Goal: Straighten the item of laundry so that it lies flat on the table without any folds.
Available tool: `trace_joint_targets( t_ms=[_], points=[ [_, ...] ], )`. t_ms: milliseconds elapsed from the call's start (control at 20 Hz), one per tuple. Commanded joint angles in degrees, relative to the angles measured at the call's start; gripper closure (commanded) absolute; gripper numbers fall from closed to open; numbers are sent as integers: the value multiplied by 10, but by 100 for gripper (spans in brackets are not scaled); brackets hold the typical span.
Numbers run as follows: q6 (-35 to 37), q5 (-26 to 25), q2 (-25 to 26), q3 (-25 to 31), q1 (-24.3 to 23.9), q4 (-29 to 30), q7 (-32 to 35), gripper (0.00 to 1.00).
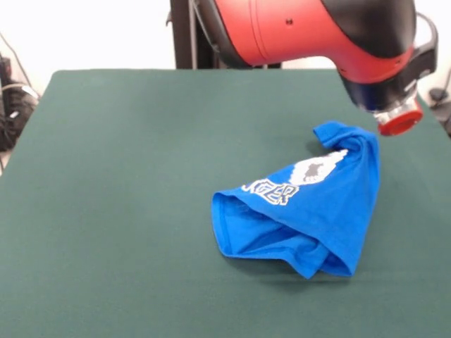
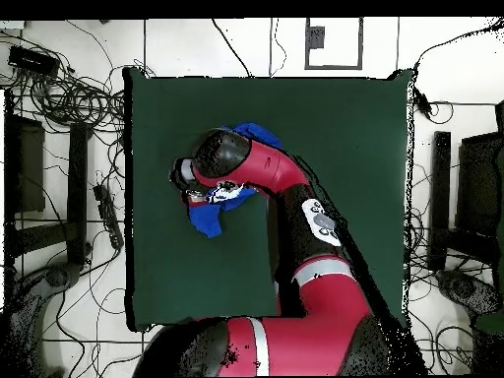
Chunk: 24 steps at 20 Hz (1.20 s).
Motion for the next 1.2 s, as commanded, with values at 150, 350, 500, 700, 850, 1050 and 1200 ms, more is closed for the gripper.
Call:
trace_joint_targets(
  t_ms=[150,350,500,700,850,1050,1200],
  points=[
    [-7,-47,46,6,61,-21,-4,100],
    [54,-136,9,-111,141,-97,86,100],
    [130,-132,-36,-124,151,-111,91,100],
    [197,-100,-65,-99,132,-111,67,100],
    [220,-119,-65,-112,133,-132,52,100],
    [200,-131,-49,-113,120,-133,32,100],
    [156,-163,-16,-126,115,-153,16,100]
  ],
)
